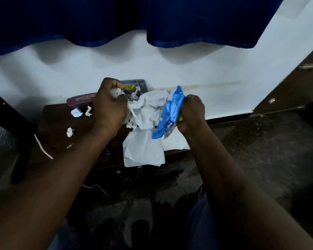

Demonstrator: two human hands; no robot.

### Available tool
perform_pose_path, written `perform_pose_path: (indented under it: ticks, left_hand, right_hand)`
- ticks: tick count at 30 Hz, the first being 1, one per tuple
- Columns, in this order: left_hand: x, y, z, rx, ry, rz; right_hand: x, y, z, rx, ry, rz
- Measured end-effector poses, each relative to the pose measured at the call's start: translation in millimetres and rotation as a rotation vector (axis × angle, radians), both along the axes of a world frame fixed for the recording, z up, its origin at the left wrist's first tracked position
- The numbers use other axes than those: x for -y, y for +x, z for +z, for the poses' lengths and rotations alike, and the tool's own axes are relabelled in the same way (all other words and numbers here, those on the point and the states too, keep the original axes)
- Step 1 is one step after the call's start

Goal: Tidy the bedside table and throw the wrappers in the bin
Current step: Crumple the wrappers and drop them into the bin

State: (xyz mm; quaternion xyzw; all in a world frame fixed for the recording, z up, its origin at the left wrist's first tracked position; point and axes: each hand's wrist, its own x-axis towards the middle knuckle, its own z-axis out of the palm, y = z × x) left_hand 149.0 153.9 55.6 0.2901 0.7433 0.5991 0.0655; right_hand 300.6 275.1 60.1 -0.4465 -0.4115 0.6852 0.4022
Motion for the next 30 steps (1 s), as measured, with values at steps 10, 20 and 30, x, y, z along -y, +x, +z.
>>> perform_pose_path:
  ticks: [10,20,30]
  left_hand:
    - [-19,85,3,0.447,0.095,-0.212]
    - [-52,126,27,0.083,-0.125,-0.302]
    - [-86,172,43,-0.009,-0.049,-0.457]
  right_hand:
    - [13,-8,-18,-0.290,-0.125,-0.063]
    - [17,27,13,-0.593,-0.208,-0.158]
    - [12,86,15,-0.618,-0.058,0.083]
